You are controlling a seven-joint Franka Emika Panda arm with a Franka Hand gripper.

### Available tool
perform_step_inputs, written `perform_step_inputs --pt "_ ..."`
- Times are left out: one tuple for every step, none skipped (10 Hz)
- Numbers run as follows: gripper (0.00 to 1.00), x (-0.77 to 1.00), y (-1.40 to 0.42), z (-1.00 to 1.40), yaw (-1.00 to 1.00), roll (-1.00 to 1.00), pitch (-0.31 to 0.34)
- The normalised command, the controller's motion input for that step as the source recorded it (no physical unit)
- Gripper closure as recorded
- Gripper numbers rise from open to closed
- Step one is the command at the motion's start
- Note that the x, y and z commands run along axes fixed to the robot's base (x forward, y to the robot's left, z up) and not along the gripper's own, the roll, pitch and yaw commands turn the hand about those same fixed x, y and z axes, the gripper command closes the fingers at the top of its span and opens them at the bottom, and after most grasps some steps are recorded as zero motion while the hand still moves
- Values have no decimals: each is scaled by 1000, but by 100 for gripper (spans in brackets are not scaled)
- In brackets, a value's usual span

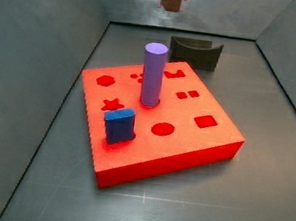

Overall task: Pick up the 3 prong object. Move up. Rotate the 3 prong object. Place the 3 prong object on the fixture. Regrasp the 3 prong object. Move to above the board. Insert the 3 prong object.
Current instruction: Place the 3 prong object on the fixture.

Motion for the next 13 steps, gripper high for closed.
perform_step_inputs --pt "100 703 -20 -2 35 -30 154" --pt "100 1000 124 527 -20 -1000 -119" --pt "100 989 146 547 -29 -1000 -111" --pt "100 887 146 439 -34 -1000 -96" --pt "100 661 70 141 -32 -1000 -74" --pt "100 601 60 78 -32 -1000 -65" --pt "100 516 53 52 -32 -1000 -41" --pt "100 402 52 38 -33 -1000 -4" --pt "100 321 48 5 -35 -1000 17" --pt "100 243 47 0 -42 -1000 36" --pt "100 134 48 -1 -54 -889 62" --pt "100 68 48 -3 -58 -722 61" --pt "100 53 44 -7 -69 -486 44"
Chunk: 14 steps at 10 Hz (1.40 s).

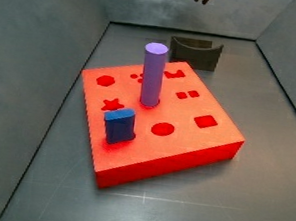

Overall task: Pick up the 3 prong object. Move up. Rotate the 3 prong object. Place the 3 prong object on the fixture. Regrasp the 3 prong object. Move to above the board. Insert the 3 prong object.
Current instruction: Place the 3 prong object on the fixture.

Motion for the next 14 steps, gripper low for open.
perform_step_inputs --pt "100 60 40 -10 -71 -369 41" --pt "100 64 24 -2 -68 -225 46" --pt "100 128 133 -1000 -9 -1000 231" --pt "100 137 143 -1000 -43 -1000 241" --pt "100 145 141 -1000 -80 -1000 264" --pt "100 157 139 -1000 -136 -821 243" --pt "100 161 143 -1000 -182 -608 185" --pt "100 167 144 -1000 -200 -499 154" --pt "100 178 139 -1000 -212 -290 100" --pt "100 185 134 -1000 -208 -199 57" --pt "100 156 117 -822 -195 -171 19" --pt "100 126 95 -612 -178 -165 -10" --pt "100 99 108 -397 -144 -126 -44" --pt "100 78 128 -354 -121 -111 -60"
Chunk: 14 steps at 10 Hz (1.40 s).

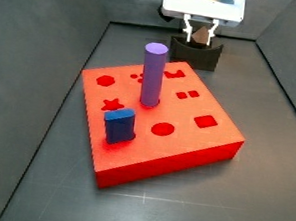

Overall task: Pick up the 3 prong object. Move up. Rotate the 3 prong object. Place the 3 prong object on the fixture. Regrasp the 3 prong object. Move to above the board. Insert the 3 prong object.
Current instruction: Place the 3 prong object on the fixture, then regrasp the 3 prong object.

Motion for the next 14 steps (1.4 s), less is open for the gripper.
perform_step_inputs --pt "100 77 128 -350 -104 -110 -62" --pt "100 77 128 -348 -67 -110 -62" --pt "100 78 128 -348 -55 -110 -62" --pt "0 0 0 0 0 0 0" --pt "0 0 0 1000 -52 -53 -80" --pt "0 -3 4 1000 -47 -48 -81" --pt "0 -23 12 1000 -10 -24 -71" --pt "0 -29 3 1000 16 -3 -64" --pt "0 -39 -1 1000 37 13 -52" --pt "0 -43 4 899 48 17 -32" --pt "0 -34 7 652 58 22 -3" --pt "0 -31 4 466 59 23 24" --pt "0 -28 8 216 49 24 56" --pt "0 -116 -799 817 38 1000 69"
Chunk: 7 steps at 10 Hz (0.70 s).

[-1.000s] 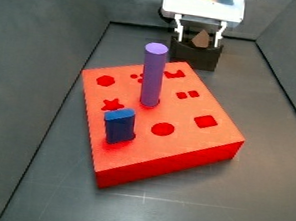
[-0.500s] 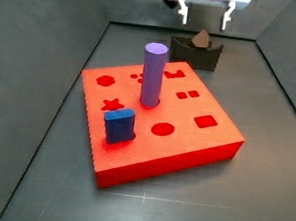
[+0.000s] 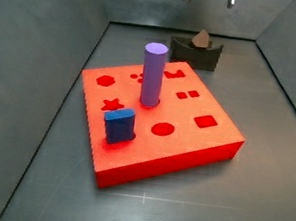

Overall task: Pick up the 3 prong object. Move up. Rotate the 3 prong object. Place the 3 prong object on the fixture. Regrasp the 3 prong object. Move to above the board. Insert the 3 prong object.
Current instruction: Regrasp the 3 prong object.

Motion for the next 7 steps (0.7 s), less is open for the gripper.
perform_step_inputs --pt "0 -99 -767 699 36 1000 69" --pt "0 -100 -694 631 35 1000 63" --pt "0 -108 -439 327 33 1000 51" --pt "0 -83 -268 116 33 1000 48" --pt "0 -41 -105 14 32 1000 47" --pt "0 -18 -29 31 32 1000 50" --pt "0 -14 -31 29 33 1000 51"
